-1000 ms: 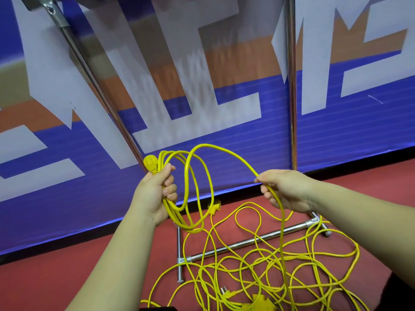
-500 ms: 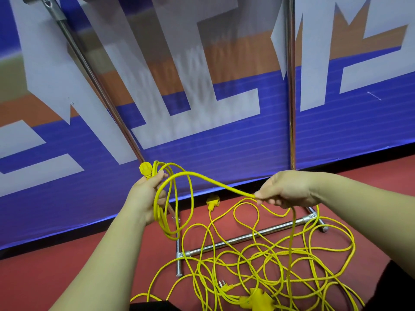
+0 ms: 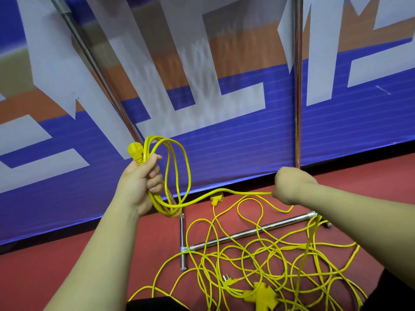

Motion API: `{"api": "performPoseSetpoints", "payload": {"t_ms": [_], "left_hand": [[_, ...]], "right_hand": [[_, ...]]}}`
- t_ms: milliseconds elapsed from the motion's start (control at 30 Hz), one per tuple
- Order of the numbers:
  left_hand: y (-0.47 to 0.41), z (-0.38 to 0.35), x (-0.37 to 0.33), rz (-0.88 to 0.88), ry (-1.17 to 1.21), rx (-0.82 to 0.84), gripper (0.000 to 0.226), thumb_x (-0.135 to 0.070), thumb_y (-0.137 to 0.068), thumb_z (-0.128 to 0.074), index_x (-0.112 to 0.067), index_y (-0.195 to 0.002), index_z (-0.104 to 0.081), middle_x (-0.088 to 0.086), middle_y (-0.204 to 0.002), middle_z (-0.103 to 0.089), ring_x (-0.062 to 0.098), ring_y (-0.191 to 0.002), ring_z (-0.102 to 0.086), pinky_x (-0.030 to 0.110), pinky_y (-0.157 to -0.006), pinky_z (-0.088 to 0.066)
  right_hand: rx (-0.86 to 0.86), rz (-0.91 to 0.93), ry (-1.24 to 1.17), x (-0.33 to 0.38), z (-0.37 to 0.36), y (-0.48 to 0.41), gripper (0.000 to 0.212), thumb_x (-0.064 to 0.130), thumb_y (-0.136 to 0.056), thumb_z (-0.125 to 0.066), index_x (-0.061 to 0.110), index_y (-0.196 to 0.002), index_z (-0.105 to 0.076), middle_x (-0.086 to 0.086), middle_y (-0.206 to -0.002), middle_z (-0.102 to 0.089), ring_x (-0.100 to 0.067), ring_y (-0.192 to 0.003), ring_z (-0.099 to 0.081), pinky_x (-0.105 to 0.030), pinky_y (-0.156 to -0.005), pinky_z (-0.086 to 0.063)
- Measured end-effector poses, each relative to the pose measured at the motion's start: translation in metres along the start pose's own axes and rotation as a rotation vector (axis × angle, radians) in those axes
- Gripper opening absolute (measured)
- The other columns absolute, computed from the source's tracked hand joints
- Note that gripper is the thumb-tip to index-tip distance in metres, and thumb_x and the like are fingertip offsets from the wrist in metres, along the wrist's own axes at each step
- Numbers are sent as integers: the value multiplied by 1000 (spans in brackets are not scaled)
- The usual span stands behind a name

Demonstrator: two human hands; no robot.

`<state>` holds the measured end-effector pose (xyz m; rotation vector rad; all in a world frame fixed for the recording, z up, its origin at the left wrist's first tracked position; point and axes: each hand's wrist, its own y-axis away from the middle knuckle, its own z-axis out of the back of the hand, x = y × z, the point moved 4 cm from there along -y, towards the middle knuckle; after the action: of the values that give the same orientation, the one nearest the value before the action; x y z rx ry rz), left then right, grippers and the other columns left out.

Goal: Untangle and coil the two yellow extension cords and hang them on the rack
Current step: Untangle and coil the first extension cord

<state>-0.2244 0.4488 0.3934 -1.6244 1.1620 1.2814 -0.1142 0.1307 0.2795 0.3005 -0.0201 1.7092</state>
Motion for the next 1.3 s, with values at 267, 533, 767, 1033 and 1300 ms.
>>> {"api": "performPoseSetpoints", "payload": {"t_ms": [267, 533, 767, 1033, 1300], "left_hand": [[23, -29, -4, 39, -13, 239, 7, -19, -93, -59, -13, -92, -60, -5, -57, -33, 1, -37, -28, 15, -36, -27], [29, -26, 15, 114, -52, 113, 14, -25, -93, -59, -11, -93, -60, -3, -56, -32, 3, -38, -26, 15, -35, -23], [23, -12, 20, 167, 55, 57, 22, -31, -98, -53, -12, -95, -61, -3, -58, -34, 3, -37, -28, 15, -34, -24], [17, -10, 22, 146, 40, 54, 19, -25, -100, -51, -10, -95, -61, -3, -58, -34, 2, -37, -27, 15, -34, -22], [5, -6, 13, 163, 310, 177, 15, -30, -90, -59, -15, -92, -62, -8, -55, -33, 0, -35, -26, 13, -33, -23]], "right_hand": [[-16, -202, -576, 5, 1, -7, 23, 24, -87, -64, 8, -71, -60, -4, -59, -50, -21, -50, -41, -26, -49, -33], [528, -275, -1477, 26, 14, 7, 33, 32, -101, -48, 11, -89, -70, 5, -60, -51, -7, -51, -45, -18, -48, -35], [637, -141, -1520, 21, 22, 15, 27, 36, -95, -64, 11, -87, -71, 4, -64, -53, -5, -51, -49, -17, -47, -39], [472, 102, -916, 13, 24, 12, 23, 27, -86, -77, 6, -77, -76, -3, -64, -60, -14, -55, -48, -25, -52, -38], [39, 125, -3, 13, -4, -4, 31, 31, -90, -68, 10, -67, -63, -3, -63, -55, -25, -59, -53, -27, -55, -42]]}}
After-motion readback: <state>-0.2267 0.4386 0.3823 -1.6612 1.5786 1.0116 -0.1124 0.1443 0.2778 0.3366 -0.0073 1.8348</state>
